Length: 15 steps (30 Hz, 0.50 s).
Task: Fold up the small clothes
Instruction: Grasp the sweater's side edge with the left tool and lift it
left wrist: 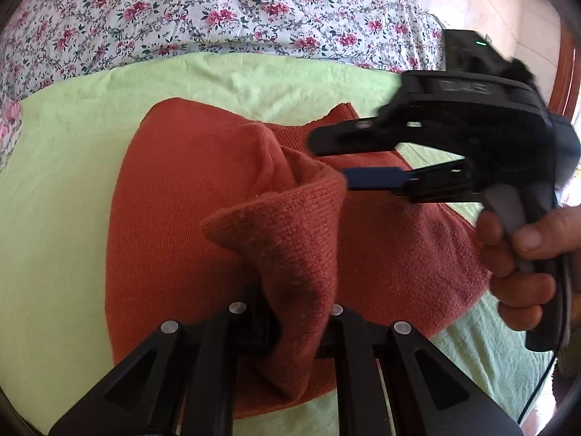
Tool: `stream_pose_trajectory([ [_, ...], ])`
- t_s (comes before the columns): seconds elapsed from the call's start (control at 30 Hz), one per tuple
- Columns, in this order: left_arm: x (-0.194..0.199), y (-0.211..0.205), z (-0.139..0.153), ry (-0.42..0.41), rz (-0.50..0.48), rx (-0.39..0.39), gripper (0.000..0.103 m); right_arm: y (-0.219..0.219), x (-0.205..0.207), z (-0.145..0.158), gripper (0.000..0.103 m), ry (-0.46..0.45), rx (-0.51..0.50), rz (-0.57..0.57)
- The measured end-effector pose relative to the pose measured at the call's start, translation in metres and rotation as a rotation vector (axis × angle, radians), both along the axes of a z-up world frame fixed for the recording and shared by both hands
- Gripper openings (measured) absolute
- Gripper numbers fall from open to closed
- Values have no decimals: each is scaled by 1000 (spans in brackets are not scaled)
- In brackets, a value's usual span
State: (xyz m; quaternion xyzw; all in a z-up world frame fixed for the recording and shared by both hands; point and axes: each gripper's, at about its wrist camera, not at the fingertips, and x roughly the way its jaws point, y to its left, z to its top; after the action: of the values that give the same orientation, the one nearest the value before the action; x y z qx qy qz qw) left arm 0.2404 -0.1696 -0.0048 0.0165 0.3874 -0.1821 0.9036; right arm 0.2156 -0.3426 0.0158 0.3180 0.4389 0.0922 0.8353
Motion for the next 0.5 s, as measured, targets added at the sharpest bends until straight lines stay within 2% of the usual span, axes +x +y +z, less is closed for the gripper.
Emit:
stream_pose_trajectory([
  [0.17,-9,-3,0,-39,-7,55,10,18,42,-22,55,62,13,65],
  [0.23,-12,-6,3,-57,-9,82,10,26,56,-28,36,79,-37,90],
  [0.27,-14,-8,7,-71,-16,96,10,29,59,-28,18,82,-66,101],
  [0.3,-16,-10,12,-87,-23,104,10,30,60,-26,17,77,-77,105],
  [0.4,-23,-20,35,-142,-62,73,10,19,50,5,15,-22,-53,114],
  [0.5,-25,-44,52,-169,-108,33,10,2,33,42,15,-107,-96,108],
])
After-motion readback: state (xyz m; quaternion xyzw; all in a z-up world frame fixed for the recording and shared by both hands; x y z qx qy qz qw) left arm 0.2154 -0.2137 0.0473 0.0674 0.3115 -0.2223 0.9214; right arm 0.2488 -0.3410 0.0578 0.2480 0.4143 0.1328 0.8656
